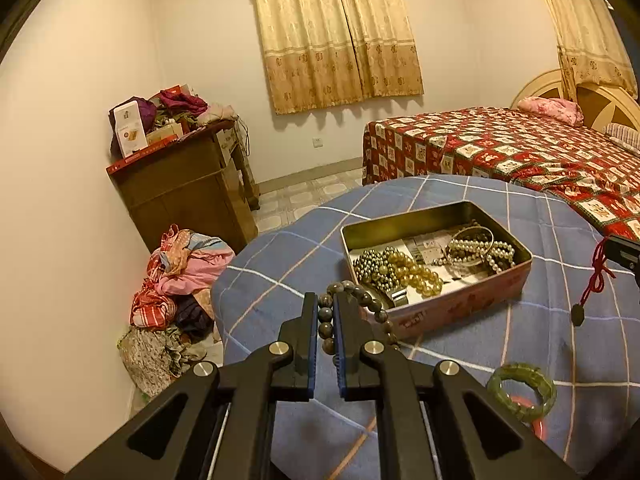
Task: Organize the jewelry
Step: 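Lift the bracelet and red tassel and carry both tools over the tin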
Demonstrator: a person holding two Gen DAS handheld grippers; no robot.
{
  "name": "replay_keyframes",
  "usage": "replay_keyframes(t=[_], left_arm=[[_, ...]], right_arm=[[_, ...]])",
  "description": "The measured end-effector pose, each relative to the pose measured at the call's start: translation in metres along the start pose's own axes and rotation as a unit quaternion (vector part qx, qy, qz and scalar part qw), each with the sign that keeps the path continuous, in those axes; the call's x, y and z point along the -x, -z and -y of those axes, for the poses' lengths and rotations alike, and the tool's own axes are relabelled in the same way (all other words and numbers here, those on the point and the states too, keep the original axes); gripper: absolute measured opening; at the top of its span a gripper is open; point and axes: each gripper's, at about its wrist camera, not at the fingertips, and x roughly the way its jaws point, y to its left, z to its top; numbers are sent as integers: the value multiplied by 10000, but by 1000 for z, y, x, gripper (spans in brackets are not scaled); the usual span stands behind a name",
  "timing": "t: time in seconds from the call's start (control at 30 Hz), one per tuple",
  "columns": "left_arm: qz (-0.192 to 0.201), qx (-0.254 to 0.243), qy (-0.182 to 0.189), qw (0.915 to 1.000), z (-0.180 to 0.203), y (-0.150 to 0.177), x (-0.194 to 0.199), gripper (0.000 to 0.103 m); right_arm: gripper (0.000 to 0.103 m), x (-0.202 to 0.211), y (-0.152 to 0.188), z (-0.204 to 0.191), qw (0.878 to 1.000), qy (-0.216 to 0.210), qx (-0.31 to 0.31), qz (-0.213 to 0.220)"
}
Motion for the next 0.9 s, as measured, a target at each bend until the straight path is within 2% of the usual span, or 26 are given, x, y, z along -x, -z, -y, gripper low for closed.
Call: replay_keyframes(t=[0.43, 0.9], left_arm=[[213, -164, 46, 9996, 10, -36, -10, 6], [201, -339, 24, 9992, 17, -59, -34, 6]], right_arm=[[2, -6, -37, 6, 9996, 70, 57, 257], [2, -17, -66, -2, 9990, 13, 221, 376]])
